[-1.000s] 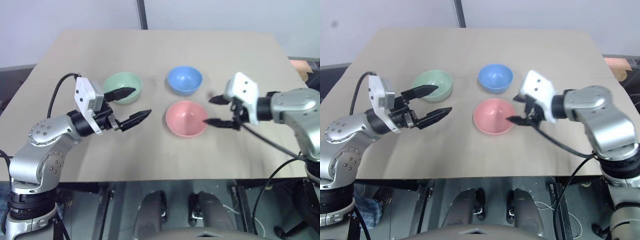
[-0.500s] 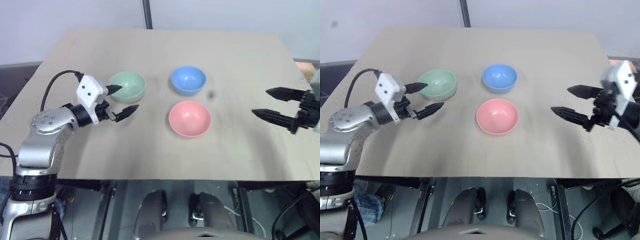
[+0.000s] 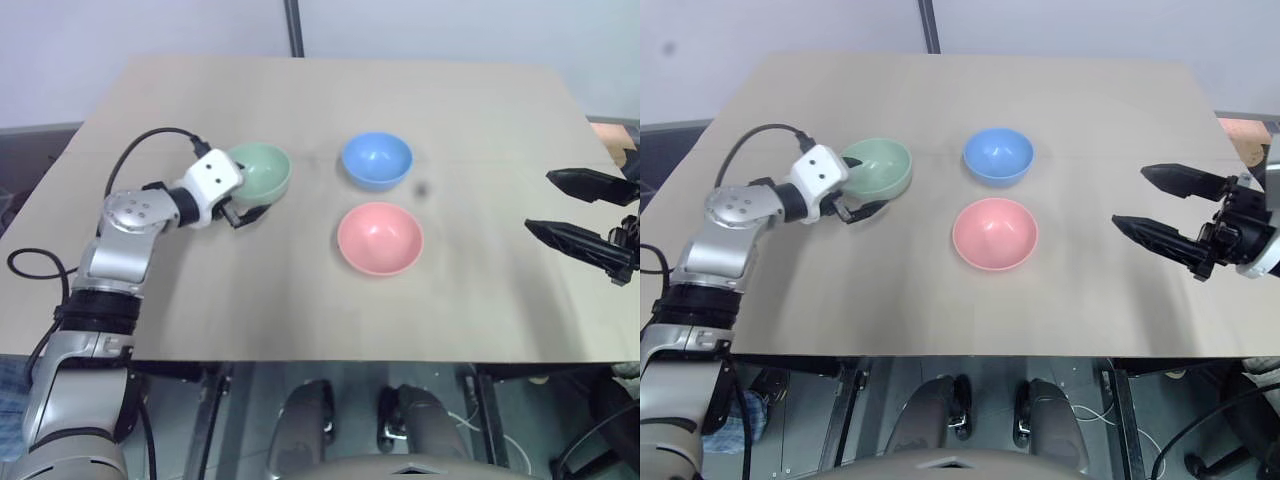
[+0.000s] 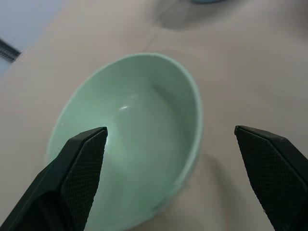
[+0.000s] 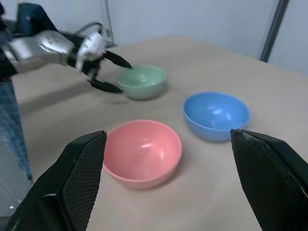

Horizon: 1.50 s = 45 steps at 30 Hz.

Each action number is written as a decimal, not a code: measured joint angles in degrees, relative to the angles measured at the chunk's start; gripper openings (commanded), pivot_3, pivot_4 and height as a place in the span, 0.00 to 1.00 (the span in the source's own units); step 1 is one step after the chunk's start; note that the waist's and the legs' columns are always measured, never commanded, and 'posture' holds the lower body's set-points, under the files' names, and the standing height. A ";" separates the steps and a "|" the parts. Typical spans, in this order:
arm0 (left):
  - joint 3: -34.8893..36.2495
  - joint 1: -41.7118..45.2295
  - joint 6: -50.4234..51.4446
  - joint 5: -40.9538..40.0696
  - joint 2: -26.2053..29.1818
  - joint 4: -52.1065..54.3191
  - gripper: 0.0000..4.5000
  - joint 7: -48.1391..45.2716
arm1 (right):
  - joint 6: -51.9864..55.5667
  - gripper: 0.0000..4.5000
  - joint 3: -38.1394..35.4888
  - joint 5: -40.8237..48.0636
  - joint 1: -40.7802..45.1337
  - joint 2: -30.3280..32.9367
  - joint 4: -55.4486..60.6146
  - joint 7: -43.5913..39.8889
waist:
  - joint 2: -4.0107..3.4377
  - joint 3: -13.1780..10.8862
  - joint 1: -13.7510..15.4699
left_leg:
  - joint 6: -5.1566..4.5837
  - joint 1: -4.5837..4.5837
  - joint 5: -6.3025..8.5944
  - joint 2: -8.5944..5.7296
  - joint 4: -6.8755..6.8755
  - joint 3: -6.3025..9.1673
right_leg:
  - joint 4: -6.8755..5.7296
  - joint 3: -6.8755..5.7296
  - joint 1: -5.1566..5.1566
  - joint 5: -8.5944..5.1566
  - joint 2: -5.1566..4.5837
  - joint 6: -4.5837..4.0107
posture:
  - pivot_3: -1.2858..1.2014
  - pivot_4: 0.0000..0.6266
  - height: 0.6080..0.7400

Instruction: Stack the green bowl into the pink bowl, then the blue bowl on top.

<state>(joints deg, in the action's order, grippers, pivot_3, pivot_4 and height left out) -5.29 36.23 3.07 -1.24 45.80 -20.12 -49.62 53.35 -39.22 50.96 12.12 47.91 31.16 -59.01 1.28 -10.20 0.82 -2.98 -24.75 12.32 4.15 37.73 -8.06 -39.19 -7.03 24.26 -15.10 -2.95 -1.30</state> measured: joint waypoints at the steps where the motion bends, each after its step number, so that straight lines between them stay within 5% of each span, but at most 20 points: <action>1: -0.81 0.57 -0.96 0.79 -0.47 -1.58 1.00 -0.44 | -0.31 0.99 0.00 0.77 -0.43 0.31 0.06 0.53 | 0.00 0.00 0.00 | 0.01 0.00 -0.01 0.00 0.00 0.00 | 0.00 0.00 0.00 0.00 0.01 0.00 | 0.52 0.24 1.00; 8: -2.16 2.85 -3.68 3.31 -1.66 -5.97 0.94 -2.25 | -2.80 1.00 0.03 2.56 -2.56 1.40 0.10 2.17 | 0.00 0.00 -0.02 | 0.02 0.00 -0.01 0.01 0.00 0.00 | -0.01 0.00 0.00 0.00 0.03 0.00 | 0.52 0.24 1.00; 18: -2.11 4.70 -5.16 3.72 -2.11 -7.75 0.03 -4.92 | -6.07 1.00 1.13 3.08 -4.59 2.85 -0.01 2.73 | 0.02 0.01 -0.01 | 0.02 0.00 -0.02 0.01 0.03 0.00 | -0.02 0.00 0.00 0.00 0.03 0.01 | 0.52 0.24 1.00; 25: -2.15 5.50 -5.84 4.05 -2.23 -8.21 0.02 -6.18 | -7.15 1.00 2.46 3.13 -4.90 3.22 -0.24 3.10 | 0.02 0.01 -0.01 | 0.02 0.00 -0.02 0.01 0.07 0.01 | -0.04 -0.01 -0.01 0.00 0.05 0.01 | 0.52 0.24 1.00; 30: -3.04 16.29 -11.30 4.16 -4.59 -10.45 0.02 -8.90 | -8.02 1.00 4.22 3.10 -4.59 3.91 -0.81 3.05 | 0.05 -0.01 0.30 | -0.06 -0.01 0.03 0.00 0.41 0.09 | -0.13 -0.09 -0.18 0.00 0.03 0.01 | 0.52 0.24 1.00; 36: -5.72 19.37 -13.35 -4.11 -12.64 -3.58 0.02 -20.89 | -8.94 1.00 5.01 3.14 -4.51 4.30 -0.91 3.33 | 0.05 -0.01 0.00 | -0.05 -0.01 0.03 0.02 0.47 0.10 | -0.17 -0.09 -0.20 0.01 0.07 0.01 | 0.52 0.24 1.00; 38: -9.56 17.15 -12.73 -10.03 -13.90 7.02 0.02 -30.75 | -9.03 1.00 5.05 3.16 -4.52 4.30 -0.82 3.71 | 0.03 0.01 -0.27 | -0.03 0.09 0.02 0.02 0.47 0.05 | -0.24 0.01 -0.21 0.02 0.07 -0.01 | 0.52 0.24 1.00; 45: -14.80 12.72 -12.63 -13.04 -10.17 15.32 0.02 -42.02 | -9.03 1.00 5.03 3.74 -4.52 4.75 -0.65 4.48 | -0.02 0.01 -0.14 | 0.03 0.23 -0.02 0.07 0.56 0.13 | -0.54 0.01 -0.23 -0.02 0.16 -0.01 | 0.52 0.24 1.00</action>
<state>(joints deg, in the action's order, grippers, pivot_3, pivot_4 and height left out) -20.08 48.95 -9.56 -14.27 35.63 -4.80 -91.63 44.33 -34.19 54.70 7.60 52.67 30.51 -54.53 1.26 -10.19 0.68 -2.95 -24.52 12.30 4.23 38.29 -7.93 -39.72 -7.02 24.04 -15.12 -2.79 -1.30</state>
